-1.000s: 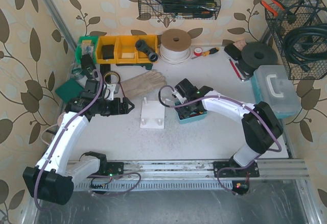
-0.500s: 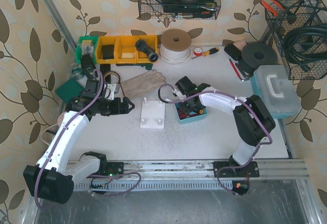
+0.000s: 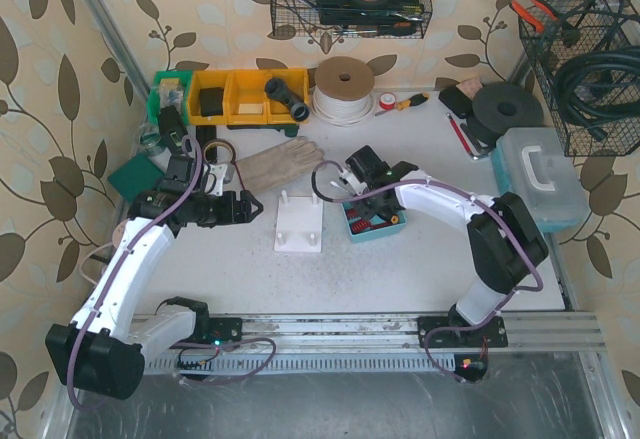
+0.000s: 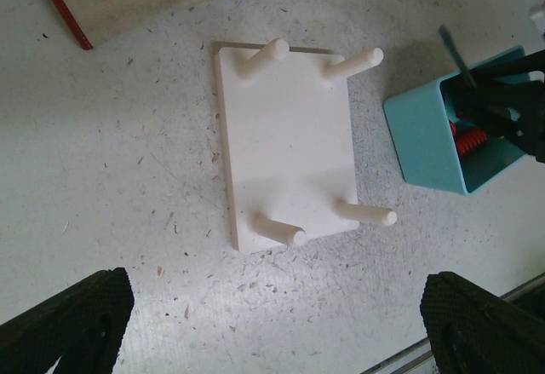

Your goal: Install the large spring

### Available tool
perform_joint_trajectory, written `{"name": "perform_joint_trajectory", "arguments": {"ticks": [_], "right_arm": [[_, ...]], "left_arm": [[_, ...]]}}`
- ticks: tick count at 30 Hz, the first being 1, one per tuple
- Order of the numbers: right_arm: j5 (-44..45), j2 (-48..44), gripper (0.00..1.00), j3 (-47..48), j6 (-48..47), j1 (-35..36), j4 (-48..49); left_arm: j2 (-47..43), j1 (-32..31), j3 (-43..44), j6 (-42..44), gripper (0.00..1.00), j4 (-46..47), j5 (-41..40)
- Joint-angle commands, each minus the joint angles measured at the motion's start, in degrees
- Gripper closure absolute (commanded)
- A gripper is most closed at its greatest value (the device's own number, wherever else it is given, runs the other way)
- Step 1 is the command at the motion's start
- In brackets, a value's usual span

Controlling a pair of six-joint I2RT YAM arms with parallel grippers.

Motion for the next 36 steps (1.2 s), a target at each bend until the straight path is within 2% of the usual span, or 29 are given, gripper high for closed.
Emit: {"name": "perform_joint_trajectory", "arguments": {"ticks": [1,6,12,19,23,26,30,36], "right_arm": [[1.33,-1.17,0.84,1.01,-0.69,0.23,-1.17],[1.65,0.31,0.8,0.66,-0.64,0.4,-0.57],[2.26,-1.41,1.0,2.33,0.06,1.53,-2.25],[5.17,-8.59,1.0,5.77,1.46,2.46,-7.71],[7.66,-9.61,1.0,10.67,0.06,2.3,-10.29],[8.64,-6.56,1.0,16.19,-1.85,1.24,-10.82],[10.87,2.83,1.0,26.76,-2.84,-1.07,-11.6],[9.91,13.04,1.0,33.81,1.16,-4.76,-4.02]], "left_arm": [[-1.06,-0.48,-0.05,0.32,0.05,0.2,-0.85],[-1.66,-0.48,-0.04,0.18,0.05,0.09,-1.47],[-2.47,-0.48,-0.03,0.12,0.05,-0.15,-2.23],[-4.27,-0.48,0.58,-0.2,0.05,-0.8,-4.25],[-7.47,-0.48,-0.17,-0.33,0.04,0.28,-4.89],[-9.42,-0.48,-0.93,-0.21,0.03,0.98,-5.2],[-8.95,-0.48,-0.85,-0.06,0.04,0.79,-4.41],[-8.89,-0.46,-0.87,0.23,0.05,1.04,-3.36]]}}
